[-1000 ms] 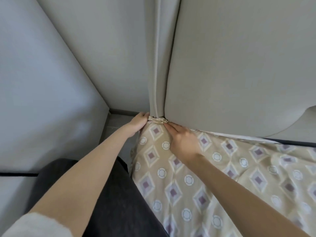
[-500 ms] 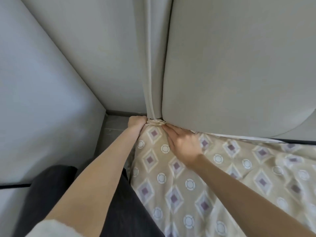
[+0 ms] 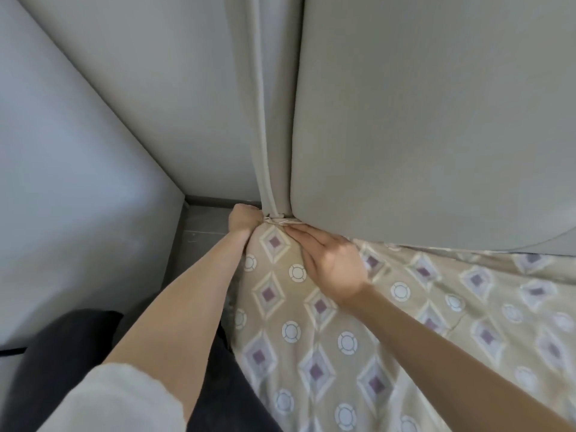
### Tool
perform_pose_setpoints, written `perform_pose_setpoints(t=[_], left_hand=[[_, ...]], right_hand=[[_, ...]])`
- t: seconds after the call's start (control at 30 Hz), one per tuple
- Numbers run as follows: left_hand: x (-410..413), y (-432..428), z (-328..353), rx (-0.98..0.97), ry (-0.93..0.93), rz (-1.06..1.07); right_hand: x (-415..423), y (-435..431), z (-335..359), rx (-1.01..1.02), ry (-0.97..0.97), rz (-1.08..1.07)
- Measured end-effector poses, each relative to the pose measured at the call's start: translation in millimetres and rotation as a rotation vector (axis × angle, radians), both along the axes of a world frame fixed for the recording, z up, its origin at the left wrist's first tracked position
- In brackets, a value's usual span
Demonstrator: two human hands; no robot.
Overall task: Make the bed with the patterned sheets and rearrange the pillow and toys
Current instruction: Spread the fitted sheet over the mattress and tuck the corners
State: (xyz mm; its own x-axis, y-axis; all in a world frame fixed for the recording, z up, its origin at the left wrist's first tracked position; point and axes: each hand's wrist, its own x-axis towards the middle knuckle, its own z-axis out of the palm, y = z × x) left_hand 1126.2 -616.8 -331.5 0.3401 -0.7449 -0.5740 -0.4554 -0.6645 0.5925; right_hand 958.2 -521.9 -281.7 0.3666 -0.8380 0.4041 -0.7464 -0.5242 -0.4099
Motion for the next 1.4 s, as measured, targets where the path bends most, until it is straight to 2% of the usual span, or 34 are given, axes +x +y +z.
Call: perform_pose_setpoints(t=[0.1, 0.37, 0.43, 0.53, 0.63, 0.73, 0.87, 1.13, 1.23, 1.33, 1.4], left_hand=[[-1, 0, 4, 0.005, -0.035, -0.01], [9, 18, 23, 0.055, -0.109, -0.209], [11, 26, 38, 0.01, -0.177, -0.223], [9, 42, 59, -0.159, -0.227, -0.25], [-5, 64, 81, -0.292, -0.208, -0.257], [-30, 90, 97, -0.314, -0.157, -0.314], [-71, 120, 109, -0.394, -0.177, -0.424], [-162, 139, 116, -0.53, -0.03, -0.89], [-185, 142, 118, -0.552, -0.027, -1.009], [-203, 144, 119, -0.565, -0.054, -1.123], [-212, 144, 121, -0.583, -0.065, -1.17]], right_hand=[[0, -1, 2, 0.043, -0.005, 0.004], [-3, 2, 7, 0.209, -0.005, 0.013], [-3, 5, 12, 0.21, 0.009, 0.032], [-12, 15, 19, 0.225, 0.018, 0.038], [-38, 28, 24, 0.228, 0.007, -0.088], [-72, 44, 33, 0.162, 0.024, -0.214], [-126, 63, 47, 0.245, 0.002, -0.484], [-232, 78, 63, 0.394, 0.009, -0.935], [-257, 72, 66, 0.571, 0.168, -1.018], [-271, 66, 72, 0.725, 0.362, -0.972], [-277, 58, 76, 0.744, 0.438, -0.933]])
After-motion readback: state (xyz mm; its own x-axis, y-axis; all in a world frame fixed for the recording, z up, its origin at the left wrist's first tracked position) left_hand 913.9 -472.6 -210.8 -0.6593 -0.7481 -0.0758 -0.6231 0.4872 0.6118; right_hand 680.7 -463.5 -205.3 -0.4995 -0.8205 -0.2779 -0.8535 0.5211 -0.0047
